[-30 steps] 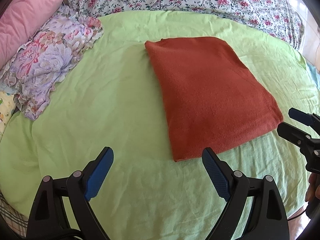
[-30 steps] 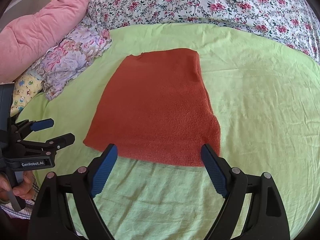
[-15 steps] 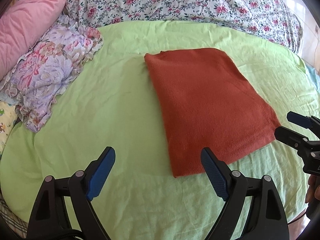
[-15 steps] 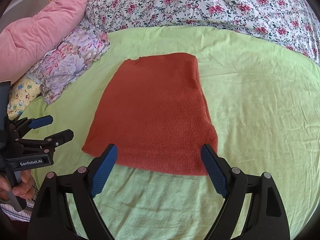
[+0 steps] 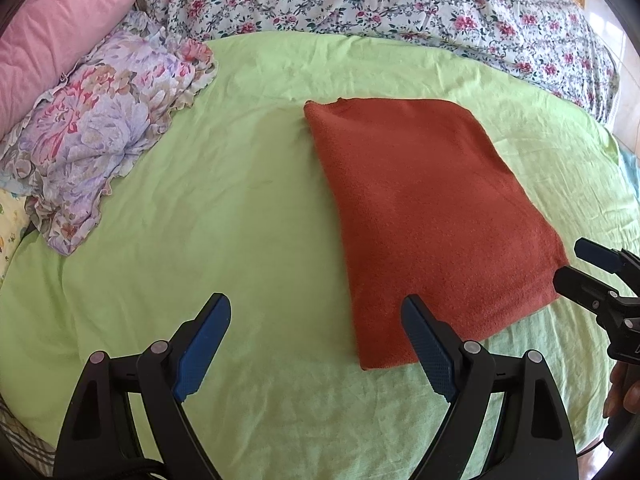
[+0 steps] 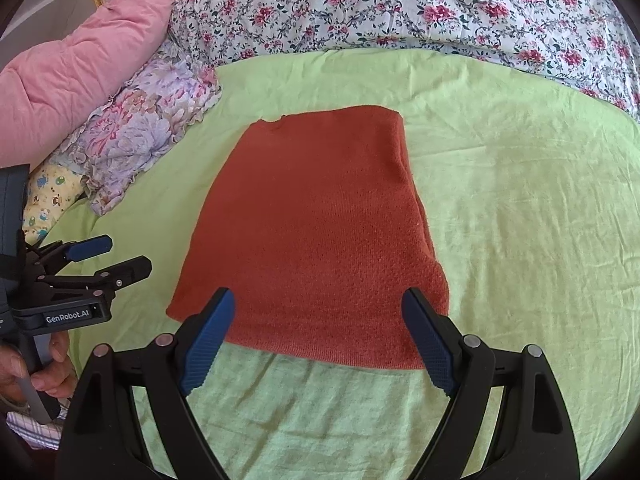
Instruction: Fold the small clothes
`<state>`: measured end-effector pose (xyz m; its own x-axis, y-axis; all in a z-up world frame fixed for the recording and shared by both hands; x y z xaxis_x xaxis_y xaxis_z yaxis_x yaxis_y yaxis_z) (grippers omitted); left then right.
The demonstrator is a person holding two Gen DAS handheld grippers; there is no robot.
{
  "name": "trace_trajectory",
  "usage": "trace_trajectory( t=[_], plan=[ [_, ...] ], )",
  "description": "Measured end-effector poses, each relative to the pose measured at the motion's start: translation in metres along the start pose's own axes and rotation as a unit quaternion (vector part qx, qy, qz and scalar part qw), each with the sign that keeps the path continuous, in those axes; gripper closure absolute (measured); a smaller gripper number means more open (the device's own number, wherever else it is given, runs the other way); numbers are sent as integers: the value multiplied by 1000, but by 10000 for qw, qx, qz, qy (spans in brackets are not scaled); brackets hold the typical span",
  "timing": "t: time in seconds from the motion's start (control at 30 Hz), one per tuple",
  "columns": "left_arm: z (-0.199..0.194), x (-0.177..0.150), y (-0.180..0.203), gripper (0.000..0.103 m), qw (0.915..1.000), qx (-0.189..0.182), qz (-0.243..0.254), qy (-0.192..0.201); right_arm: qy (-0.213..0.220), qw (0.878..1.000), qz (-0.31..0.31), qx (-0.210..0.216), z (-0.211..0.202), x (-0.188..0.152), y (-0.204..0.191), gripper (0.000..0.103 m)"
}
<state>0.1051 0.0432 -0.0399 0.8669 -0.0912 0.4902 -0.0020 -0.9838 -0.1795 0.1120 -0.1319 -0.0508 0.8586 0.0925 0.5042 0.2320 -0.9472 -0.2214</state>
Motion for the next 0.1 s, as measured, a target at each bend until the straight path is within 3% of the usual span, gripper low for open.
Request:
trace_trajectory(
  t=[0.1],
  plan=[
    [2, 0, -4, 15, 10000, 26, -61, 0, 9, 10000, -27, 25, 1, 2, -2, 17]
  ],
)
Point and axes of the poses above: each gripper's, at about its wrist camera, not at the fingertips, and z roughly the way its jaws point, y to its right, x to its top, the point moved 6 cm from there along z, roughly the way its jaws point, and after that the axes turned 14 degrees about z, right-handed, at the moved point
